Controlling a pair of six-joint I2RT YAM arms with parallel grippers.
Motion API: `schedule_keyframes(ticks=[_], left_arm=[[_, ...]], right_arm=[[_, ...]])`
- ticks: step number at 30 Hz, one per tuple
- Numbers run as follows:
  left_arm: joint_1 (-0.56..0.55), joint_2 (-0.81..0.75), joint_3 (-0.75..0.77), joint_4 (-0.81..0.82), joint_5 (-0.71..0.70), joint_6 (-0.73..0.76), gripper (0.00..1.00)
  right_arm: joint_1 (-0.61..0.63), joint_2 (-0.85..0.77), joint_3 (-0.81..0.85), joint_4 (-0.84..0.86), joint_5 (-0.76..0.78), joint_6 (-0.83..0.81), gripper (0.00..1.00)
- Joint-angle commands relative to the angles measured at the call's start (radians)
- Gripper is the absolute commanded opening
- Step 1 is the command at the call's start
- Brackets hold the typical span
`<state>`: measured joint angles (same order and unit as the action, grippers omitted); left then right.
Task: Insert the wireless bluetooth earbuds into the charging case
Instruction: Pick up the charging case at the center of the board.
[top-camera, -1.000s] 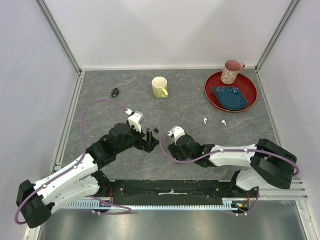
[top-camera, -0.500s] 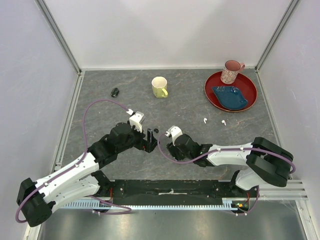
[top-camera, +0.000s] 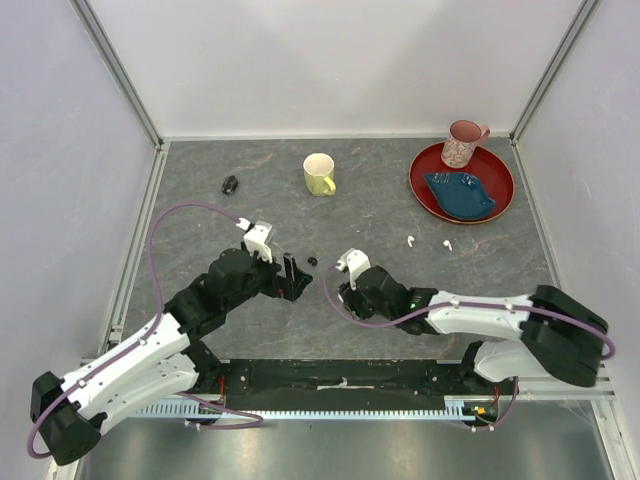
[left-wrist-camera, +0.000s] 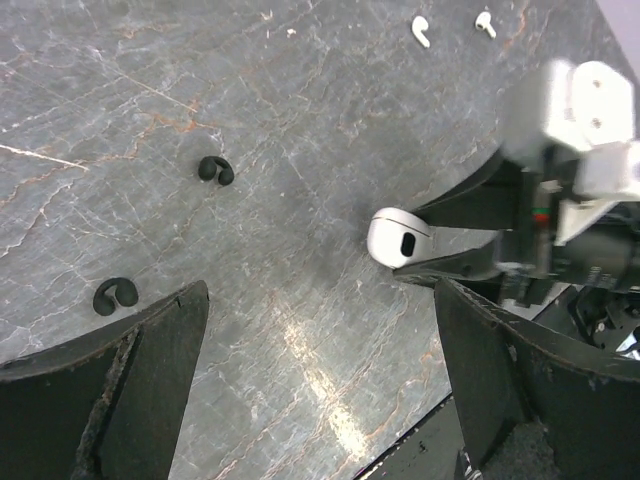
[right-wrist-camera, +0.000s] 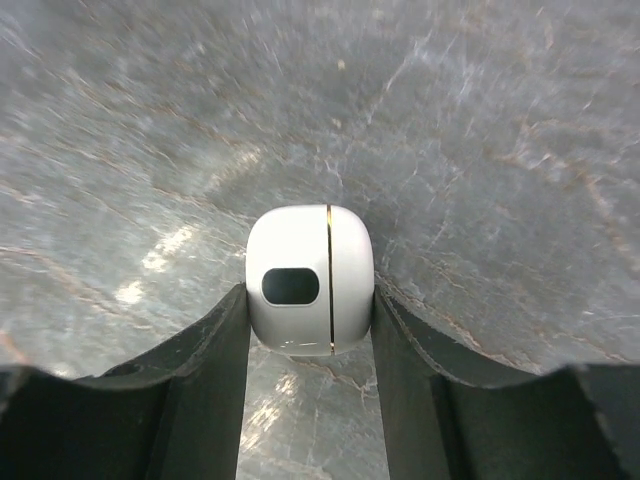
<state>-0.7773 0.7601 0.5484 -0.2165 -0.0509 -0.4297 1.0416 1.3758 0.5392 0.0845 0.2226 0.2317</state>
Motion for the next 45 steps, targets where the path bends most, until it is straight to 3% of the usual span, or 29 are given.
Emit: schedule_keyframes(ticks=[1, 4, 8, 12, 17, 22, 29, 45], left_arm=[[0.029, -0.042, 0.01, 0.002, -0.006, -0.066, 1.0], [0.074, -0.042, 0.041, 0.003, 0.096, -0.098, 1.0], [0.144, -0.039, 0.111, 0.069, 0.362, -0.164, 1.0], [0.162, -0.022, 0.171, 0.17, 0.482, -0.201, 1.0], [0.162, 0.07, 0.245, 0.18, 0.621, -0.231, 0.99], [0.162, 0.186, 0.297, 0.054, 0.648, -0.216, 0.95], [0.161, 0.234, 0.305, 0.011, 0.655, -0.213, 0.91], [0.089, 0.367, 0.367, 0.046, 0.688, -0.228, 0.85]], right_arm=[[0.006, -0.2, 0.034, -0.018, -0.003, -0.011, 0.26], [0.005, -0.314, 0.056, -0.051, -0.017, -0.041, 0.25], [0.003, -0.428, 0.08, -0.081, -0.04, -0.092, 0.25], [0.005, -0.497, 0.111, -0.129, -0.084, -0.129, 0.25], [0.003, -0.52, 0.146, -0.152, -0.173, -0.173, 0.23], [0.003, -0.544, 0.143, -0.137, -0.17, -0.178, 0.21], [0.005, -0.566, 0.142, -0.131, -0.164, -0.181, 0.2], [0.008, -0.544, 0.127, -0.103, -0.158, -0.18, 0.19]])
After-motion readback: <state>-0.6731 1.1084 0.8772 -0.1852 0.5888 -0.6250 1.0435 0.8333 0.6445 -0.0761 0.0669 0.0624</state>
